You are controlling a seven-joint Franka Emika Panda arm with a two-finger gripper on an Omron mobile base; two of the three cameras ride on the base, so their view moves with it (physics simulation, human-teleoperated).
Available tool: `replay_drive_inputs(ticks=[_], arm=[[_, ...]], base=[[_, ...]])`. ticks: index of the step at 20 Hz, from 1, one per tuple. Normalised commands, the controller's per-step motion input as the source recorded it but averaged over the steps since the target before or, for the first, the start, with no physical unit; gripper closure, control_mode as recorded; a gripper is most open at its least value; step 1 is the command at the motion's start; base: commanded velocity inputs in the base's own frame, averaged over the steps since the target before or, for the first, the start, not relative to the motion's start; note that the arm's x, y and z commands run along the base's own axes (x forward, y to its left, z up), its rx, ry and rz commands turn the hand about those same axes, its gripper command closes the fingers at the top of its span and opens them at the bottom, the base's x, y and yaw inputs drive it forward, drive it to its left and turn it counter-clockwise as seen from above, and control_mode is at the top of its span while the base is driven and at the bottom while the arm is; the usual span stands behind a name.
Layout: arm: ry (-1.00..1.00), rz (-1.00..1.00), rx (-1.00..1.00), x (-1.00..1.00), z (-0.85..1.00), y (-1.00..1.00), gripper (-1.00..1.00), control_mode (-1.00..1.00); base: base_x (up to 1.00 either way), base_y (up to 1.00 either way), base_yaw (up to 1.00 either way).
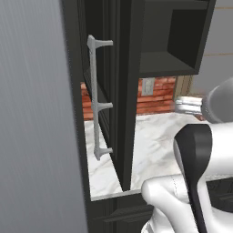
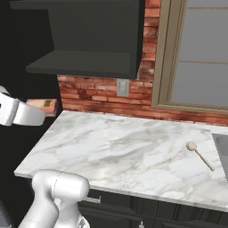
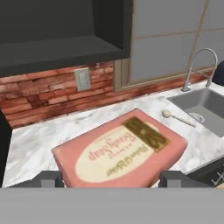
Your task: Locate and retrieve the bar soap and dish brush from the cabinet. Place them next to the sink.
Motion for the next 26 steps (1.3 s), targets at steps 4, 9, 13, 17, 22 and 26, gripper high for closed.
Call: replay_drive_inputs(ticks=[4,9,13,17,22,26], arm=[[0.00,-0.14,0.04,-0.51,-0.02,-0.39,1.00,-1.00],[0.10,-0.16,0.01,-0.31,-0.25,-0.57,1.00,-1.00],[0.11,-0.10,0.00,0.03,-0.32,-0.64,1.00,-1.00],[0.09,-0.02,-0.01,0.17,-0.28,-0.57,1.00,-1.00],[0.01,0.00,-0.04,0.14,-0.30,-0.56,1.00,-1.00],[0.01,0.00,-0.02,0.16,-0.41,-0.65,1.00,-1.00]], base=[[0.00,0.00,0.00],[0.00,0.00,0.00],[0.00,0.00,0.00],[0.00,0.00,0.00],[0.00,0.00,0.00],[0.00,0.00,0.00]])
